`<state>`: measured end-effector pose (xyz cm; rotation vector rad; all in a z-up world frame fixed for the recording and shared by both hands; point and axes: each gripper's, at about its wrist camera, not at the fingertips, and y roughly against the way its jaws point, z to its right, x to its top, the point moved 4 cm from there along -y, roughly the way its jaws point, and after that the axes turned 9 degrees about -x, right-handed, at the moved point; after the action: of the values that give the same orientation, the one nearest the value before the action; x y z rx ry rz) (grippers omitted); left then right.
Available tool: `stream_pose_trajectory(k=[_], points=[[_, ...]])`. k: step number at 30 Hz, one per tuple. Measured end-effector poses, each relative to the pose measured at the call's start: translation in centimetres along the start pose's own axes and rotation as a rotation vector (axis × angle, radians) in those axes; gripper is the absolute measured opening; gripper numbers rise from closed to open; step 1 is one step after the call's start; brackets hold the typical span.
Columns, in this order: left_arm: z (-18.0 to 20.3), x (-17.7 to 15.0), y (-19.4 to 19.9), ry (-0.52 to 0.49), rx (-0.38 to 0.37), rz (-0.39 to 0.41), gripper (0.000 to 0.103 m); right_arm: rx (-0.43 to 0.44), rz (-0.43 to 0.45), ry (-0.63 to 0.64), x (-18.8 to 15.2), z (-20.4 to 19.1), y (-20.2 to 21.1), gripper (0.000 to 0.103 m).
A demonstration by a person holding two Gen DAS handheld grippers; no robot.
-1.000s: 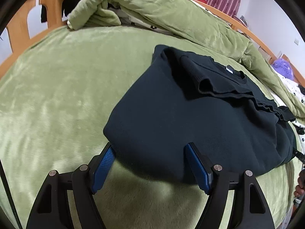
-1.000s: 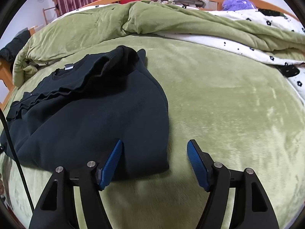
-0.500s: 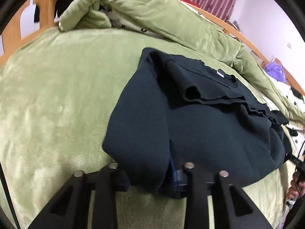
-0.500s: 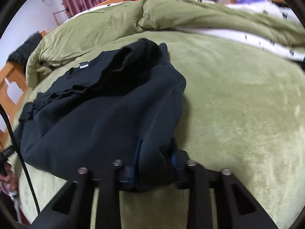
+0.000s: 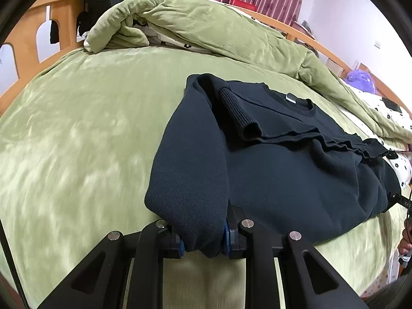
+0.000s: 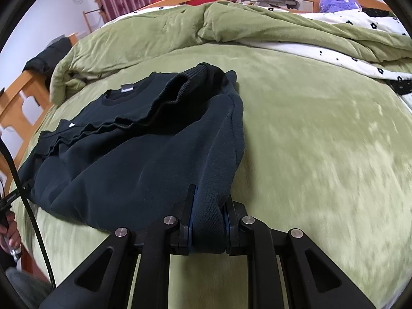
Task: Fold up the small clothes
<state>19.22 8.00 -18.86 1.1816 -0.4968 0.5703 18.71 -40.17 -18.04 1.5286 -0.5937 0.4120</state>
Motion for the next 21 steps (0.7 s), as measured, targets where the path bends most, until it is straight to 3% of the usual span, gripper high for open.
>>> stream_pose_trajectory(k=[11, 16, 17, 19, 21], points=[[0.9, -5.1, 4.4, -0.014, -0.003, -0.014, 0.022, 0.008, -0.001, -0.007, -6.3, 1.3, 4.6, 0.018], [0.7, -5.2, 5.3, 0.035, 0.022, -0.028, 0.032, -0.029, -0.020, -0.026, -6.8, 2.1, 5.2, 0.031], [0.7, -5.2, 5.8, 0.046, 0.016, -0.014, 0.034, -0.023, -0.013, -0.032, -6.8, 2.2, 5.7, 0.032], [0.6, -5.0, 6.9, 0.054, 0.024, 0.022, 0.049, -0.030, 0.015, -0.021, -7.1, 2.5, 7.1, 0.034], [0.8, -5.2, 8.1, 0.048, 0.039, 0.057, 0.050, -0.058, 0.047, 0.002, -7.2, 2.4, 8.4, 0.035]])
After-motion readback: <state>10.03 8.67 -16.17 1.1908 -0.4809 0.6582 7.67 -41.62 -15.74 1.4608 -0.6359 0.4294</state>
